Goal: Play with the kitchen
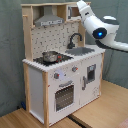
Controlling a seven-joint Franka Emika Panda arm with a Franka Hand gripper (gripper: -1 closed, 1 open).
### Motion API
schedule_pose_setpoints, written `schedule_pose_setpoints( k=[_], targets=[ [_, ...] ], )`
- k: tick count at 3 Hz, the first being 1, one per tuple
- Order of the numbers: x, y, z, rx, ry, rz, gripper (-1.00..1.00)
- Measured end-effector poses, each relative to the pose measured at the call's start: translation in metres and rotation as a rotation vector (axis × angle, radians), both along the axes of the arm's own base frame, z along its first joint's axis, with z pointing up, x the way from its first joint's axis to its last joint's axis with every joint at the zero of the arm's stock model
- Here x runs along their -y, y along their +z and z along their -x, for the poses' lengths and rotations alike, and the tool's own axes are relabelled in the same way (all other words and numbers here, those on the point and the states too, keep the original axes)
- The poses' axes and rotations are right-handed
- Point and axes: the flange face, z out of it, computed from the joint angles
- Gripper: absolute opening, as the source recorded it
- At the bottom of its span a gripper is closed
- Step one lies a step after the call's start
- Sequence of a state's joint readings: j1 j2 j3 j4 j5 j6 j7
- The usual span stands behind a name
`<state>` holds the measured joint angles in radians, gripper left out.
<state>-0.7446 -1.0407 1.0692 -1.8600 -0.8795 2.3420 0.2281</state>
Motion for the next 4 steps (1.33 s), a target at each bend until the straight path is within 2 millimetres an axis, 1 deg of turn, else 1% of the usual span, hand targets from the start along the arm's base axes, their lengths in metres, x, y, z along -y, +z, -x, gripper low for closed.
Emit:
schedule_pose_setpoints(
  k=[1, 2, 3, 4],
  targets=[
    [-0.025, -0.012, 0.022, -0.016, -0.002, 0.115, 1.00],
    [-0.047, -0.032, 0.037, -0.049, -0.011, 0.232, 1.00],
    [-0.070, -0.067, 0.045, -0.104, -0.014, 0.353, 1.00],
    [-0.094, -0.116, 0.051, -0.171, 0.004, 0.468, 1.00]
  ],
)
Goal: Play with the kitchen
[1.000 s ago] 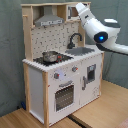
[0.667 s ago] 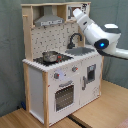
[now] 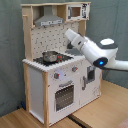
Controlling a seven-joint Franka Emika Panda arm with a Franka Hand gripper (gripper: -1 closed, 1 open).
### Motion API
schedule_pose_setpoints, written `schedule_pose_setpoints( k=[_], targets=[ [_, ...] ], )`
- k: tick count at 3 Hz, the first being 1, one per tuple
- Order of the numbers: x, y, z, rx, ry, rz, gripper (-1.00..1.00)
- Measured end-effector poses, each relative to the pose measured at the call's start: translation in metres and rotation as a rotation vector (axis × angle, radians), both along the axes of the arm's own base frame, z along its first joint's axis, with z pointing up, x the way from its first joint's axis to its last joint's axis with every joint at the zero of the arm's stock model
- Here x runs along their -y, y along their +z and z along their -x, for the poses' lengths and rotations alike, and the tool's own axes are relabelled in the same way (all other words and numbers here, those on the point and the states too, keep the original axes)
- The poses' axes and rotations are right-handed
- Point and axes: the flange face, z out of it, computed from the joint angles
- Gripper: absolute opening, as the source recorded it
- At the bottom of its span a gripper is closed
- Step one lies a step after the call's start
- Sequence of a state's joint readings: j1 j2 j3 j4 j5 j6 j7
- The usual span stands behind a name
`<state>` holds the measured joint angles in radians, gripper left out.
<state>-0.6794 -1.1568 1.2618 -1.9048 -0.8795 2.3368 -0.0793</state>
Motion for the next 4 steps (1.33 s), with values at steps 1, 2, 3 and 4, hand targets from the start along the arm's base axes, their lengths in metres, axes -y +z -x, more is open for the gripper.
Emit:
schedule_pose_setpoints(
  k=[1, 2, 3, 4],
  targets=[
    [-0.020, -0.059, 0.009, -0.079, 0.024, 0.099, 1.00],
    [-0.030, -0.120, 0.021, -0.153, 0.047, 0.185, 1.00],
    [-0.033, -0.181, 0.028, -0.233, 0.069, 0.254, 1.00],
    [-0.021, -0.223, 0.023, -0.313, 0.092, 0.331, 1.00]
  ],
)
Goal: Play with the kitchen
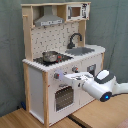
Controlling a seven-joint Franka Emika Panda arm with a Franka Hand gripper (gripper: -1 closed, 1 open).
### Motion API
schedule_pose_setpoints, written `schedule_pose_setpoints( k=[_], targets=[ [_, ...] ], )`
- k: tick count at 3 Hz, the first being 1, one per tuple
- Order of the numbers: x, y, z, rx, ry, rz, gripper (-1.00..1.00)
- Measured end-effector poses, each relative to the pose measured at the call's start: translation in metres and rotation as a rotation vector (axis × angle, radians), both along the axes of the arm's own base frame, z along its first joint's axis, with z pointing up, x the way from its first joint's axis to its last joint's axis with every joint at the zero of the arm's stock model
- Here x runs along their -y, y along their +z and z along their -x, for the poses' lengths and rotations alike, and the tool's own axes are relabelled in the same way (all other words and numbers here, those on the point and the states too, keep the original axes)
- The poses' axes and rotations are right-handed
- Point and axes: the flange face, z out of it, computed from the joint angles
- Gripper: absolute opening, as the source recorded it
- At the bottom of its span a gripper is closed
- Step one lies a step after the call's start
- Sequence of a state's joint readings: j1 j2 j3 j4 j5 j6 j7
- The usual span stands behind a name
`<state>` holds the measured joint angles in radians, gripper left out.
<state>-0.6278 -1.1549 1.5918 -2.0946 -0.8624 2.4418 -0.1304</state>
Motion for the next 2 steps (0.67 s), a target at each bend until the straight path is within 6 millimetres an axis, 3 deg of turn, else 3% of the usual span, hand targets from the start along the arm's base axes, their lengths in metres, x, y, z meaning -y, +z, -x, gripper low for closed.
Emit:
schedule_pose_setpoints(
  k=[2],
  targets=[
    [0.015, -0.009, -0.033, -0.088, 0.013, 0.132, 1.00]
  ],
)
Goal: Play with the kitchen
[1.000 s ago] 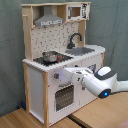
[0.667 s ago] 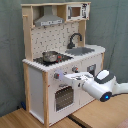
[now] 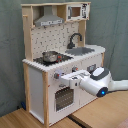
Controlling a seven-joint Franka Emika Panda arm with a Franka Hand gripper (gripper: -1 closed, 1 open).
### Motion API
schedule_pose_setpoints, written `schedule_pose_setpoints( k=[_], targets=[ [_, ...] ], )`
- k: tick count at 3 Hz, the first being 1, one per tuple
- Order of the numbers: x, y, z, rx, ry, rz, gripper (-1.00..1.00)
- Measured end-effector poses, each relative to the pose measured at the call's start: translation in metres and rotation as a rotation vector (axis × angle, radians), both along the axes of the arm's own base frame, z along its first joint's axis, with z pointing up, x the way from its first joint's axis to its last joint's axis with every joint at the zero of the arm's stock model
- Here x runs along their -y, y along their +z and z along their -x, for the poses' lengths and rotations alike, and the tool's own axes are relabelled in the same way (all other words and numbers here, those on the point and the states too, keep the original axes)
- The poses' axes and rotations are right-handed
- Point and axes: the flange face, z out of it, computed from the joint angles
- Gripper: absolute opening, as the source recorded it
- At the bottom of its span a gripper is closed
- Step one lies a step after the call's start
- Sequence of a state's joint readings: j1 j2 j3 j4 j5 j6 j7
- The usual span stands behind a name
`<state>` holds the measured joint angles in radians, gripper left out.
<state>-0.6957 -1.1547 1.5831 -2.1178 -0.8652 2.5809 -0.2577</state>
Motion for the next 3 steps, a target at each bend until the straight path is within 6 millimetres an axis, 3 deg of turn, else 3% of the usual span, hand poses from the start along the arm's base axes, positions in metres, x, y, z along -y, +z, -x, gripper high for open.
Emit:
schedule_pose_setpoints(
  k=[1, 3],
  targets=[
    [0.007, -0.006, -0.023, -0.044, 0.015, 0.006, 1.00],
    [-0.010, -0.022, -0.049, -0.115, 0.090, 0.017, 1.00]
  ],
)
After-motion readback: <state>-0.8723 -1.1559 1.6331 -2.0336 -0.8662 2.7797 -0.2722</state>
